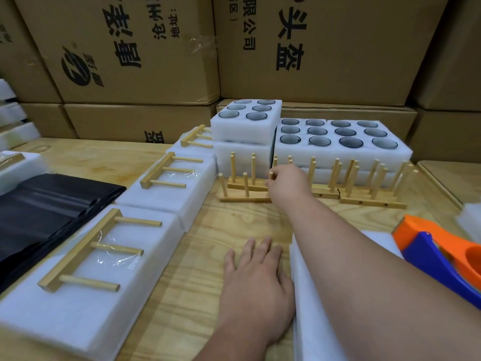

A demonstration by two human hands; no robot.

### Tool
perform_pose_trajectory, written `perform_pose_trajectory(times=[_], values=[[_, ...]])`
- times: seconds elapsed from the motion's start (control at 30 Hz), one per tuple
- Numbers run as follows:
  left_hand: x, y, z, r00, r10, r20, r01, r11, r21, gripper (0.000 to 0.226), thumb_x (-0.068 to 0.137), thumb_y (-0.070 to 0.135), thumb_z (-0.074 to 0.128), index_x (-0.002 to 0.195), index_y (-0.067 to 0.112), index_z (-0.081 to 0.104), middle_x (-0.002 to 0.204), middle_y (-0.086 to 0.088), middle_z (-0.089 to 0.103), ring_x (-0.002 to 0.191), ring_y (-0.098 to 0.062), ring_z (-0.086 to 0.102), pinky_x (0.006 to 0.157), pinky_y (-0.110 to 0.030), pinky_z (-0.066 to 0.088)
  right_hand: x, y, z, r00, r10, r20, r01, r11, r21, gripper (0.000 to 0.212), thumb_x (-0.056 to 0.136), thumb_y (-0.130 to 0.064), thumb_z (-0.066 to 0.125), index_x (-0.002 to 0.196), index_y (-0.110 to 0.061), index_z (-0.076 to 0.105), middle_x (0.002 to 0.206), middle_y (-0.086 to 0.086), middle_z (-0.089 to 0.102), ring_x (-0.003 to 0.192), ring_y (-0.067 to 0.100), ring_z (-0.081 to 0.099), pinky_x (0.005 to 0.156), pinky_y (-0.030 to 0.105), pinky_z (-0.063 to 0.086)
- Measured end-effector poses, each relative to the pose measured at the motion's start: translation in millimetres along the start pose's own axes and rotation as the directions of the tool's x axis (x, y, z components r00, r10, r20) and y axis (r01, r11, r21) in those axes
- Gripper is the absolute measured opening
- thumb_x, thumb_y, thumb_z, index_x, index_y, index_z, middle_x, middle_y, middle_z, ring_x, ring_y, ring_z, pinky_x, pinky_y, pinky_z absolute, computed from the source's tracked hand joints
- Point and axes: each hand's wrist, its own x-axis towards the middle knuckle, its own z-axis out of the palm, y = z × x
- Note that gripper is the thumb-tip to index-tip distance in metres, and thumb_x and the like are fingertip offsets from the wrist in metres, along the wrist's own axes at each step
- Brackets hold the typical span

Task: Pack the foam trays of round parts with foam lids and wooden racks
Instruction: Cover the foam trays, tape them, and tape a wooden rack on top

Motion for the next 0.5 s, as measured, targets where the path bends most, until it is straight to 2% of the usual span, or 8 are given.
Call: perform_pose_trajectory(times=[0.07, 0.2, 0.33, 0.37, 0.43, 0.5], values=[[0, 0, 0, 1.000, 0.001, 0.002, -0.001, 1.000, -0.001, 0.062, 0.097, 0.046, 0.019, 0.157, 0.036, 0.029, 0.168, 0.020, 0.014, 0.156, -0.009, 0.001, 0.124, -0.046, -0.005, -3, -7, -2, 0.999, -0.021, -0.035, 0.023, 0.999, 0.035, 0.015, 0.096, -0.015, 0.062, 0.083, -0.013, 0.067, 0.084, 0.009, 0.067, 0.082, 0.031, 0.059, 0.064, 0.029, 0.041], [-1, 1, -2, 1.000, -0.007, 0.006, 0.007, 1.000, -0.005, 0.062, 0.097, 0.047, 0.020, 0.157, 0.036, 0.029, 0.168, 0.020, 0.014, 0.156, -0.009, 0.001, 0.125, -0.046, -0.004, -6, -23, -13, 0.990, -0.048, -0.130, 0.067, 0.988, 0.143, 0.014, 0.096, -0.015, 0.059, 0.087, -0.012, 0.069, 0.087, 0.008, 0.068, 0.082, 0.030, 0.059, 0.065, 0.031, 0.043], [-1, 0, -3, 1.000, -0.008, 0.024, 0.009, 1.000, -0.019, 0.059, 0.098, 0.044, 0.026, 0.157, 0.036, 0.029, 0.168, 0.019, 0.012, 0.156, -0.008, -0.001, 0.125, -0.047, -0.005, -2, -50, -39, 0.991, -0.052, -0.127, 0.080, 0.971, 0.225, 0.013, 0.097, -0.015, 0.061, 0.091, -0.015, 0.072, 0.088, 0.002, 0.068, 0.081, 0.026, 0.060, 0.053, 0.023, 0.039], [-2, 0, -3, 1.000, -0.011, 0.025, 0.011, 1.000, -0.026, 0.058, 0.099, 0.043, 0.027, 0.156, 0.036, 0.029, 0.168, 0.019, 0.011, 0.156, -0.008, -0.001, 0.125, -0.047, -0.005, -1, -58, -50, 0.989, -0.065, -0.136, 0.096, 0.968, 0.234, 0.013, 0.096, -0.015, 0.061, 0.091, -0.014, 0.073, 0.087, 0.002, 0.070, 0.082, 0.027, 0.063, 0.055, 0.024, 0.044], [-3, 0, -4, 1.000, -0.013, 0.026, 0.013, 0.999, -0.035, 0.058, 0.099, 0.044, 0.027, 0.157, 0.036, 0.029, 0.168, 0.020, 0.011, 0.156, -0.008, -0.001, 0.125, -0.047, -0.005, -1, -73, -75, 0.983, -0.083, -0.163, 0.125, 0.955, 0.269, 0.013, 0.096, -0.016, 0.063, 0.091, -0.013, 0.074, 0.089, 0.005, 0.074, 0.087, 0.029, 0.069, 0.071, 0.034, 0.058], [-3, 0, -5, 1.000, -0.011, 0.024, 0.012, 0.999, -0.036, 0.058, 0.100, 0.045, 0.026, 0.157, 0.036, 0.028, 0.168, 0.021, 0.011, 0.156, -0.008, -0.001, 0.125, -0.046, -0.006, -9, -78, -102, 0.979, -0.099, -0.177, 0.152, 0.935, 0.319, 0.011, 0.094, -0.018, 0.067, 0.088, -0.013, 0.075, 0.084, 0.004, 0.076, 0.086, 0.028, 0.072, 0.081, 0.046, 0.061]])
